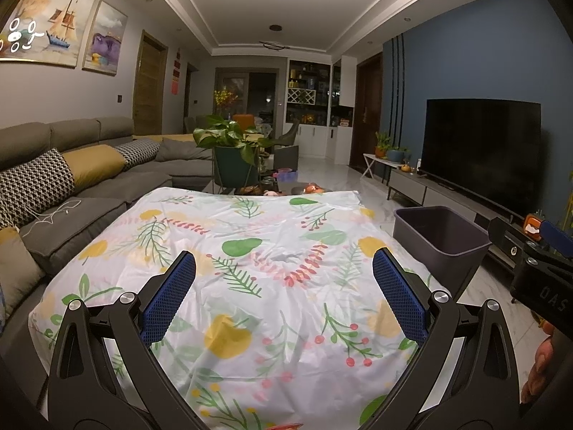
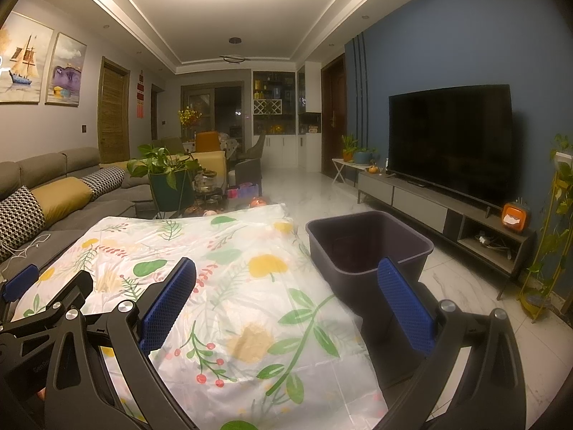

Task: Collect trash

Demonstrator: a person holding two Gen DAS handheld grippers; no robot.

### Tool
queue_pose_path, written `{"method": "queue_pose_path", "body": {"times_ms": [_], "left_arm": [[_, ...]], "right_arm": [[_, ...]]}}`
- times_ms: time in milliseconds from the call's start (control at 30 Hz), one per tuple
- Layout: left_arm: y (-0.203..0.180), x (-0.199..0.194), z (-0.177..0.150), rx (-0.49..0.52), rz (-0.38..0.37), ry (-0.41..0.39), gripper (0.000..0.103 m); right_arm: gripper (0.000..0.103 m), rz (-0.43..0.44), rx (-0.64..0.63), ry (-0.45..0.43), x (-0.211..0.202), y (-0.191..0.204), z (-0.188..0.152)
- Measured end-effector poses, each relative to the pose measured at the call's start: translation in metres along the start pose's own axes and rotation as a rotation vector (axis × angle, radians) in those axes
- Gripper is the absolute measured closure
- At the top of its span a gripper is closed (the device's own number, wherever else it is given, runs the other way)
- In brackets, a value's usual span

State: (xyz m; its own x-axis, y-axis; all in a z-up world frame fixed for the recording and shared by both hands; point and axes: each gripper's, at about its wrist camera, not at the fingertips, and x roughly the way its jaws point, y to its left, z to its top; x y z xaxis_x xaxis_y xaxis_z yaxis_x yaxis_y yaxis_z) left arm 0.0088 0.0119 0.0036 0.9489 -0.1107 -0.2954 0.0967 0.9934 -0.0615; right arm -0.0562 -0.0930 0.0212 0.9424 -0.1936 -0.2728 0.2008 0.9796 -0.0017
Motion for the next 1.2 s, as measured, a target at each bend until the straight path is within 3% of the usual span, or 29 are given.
{"method": "queue_pose_path", "body": {"times_ms": [200,1200], "left_arm": [[0.0044,0.0046,-0.0029,-0.002,0.012,0.018,0.024],[0.0048,0.0047,-0.0054,0.019,0.011,0.018,0.024]], "right_arm": [[0.005,-0.003,0.0,0.005,0.001,0.0004,-0.0009],[0.005,-0.006,0.004,0.005,0.0017,0.0001,-0.0018]]}}
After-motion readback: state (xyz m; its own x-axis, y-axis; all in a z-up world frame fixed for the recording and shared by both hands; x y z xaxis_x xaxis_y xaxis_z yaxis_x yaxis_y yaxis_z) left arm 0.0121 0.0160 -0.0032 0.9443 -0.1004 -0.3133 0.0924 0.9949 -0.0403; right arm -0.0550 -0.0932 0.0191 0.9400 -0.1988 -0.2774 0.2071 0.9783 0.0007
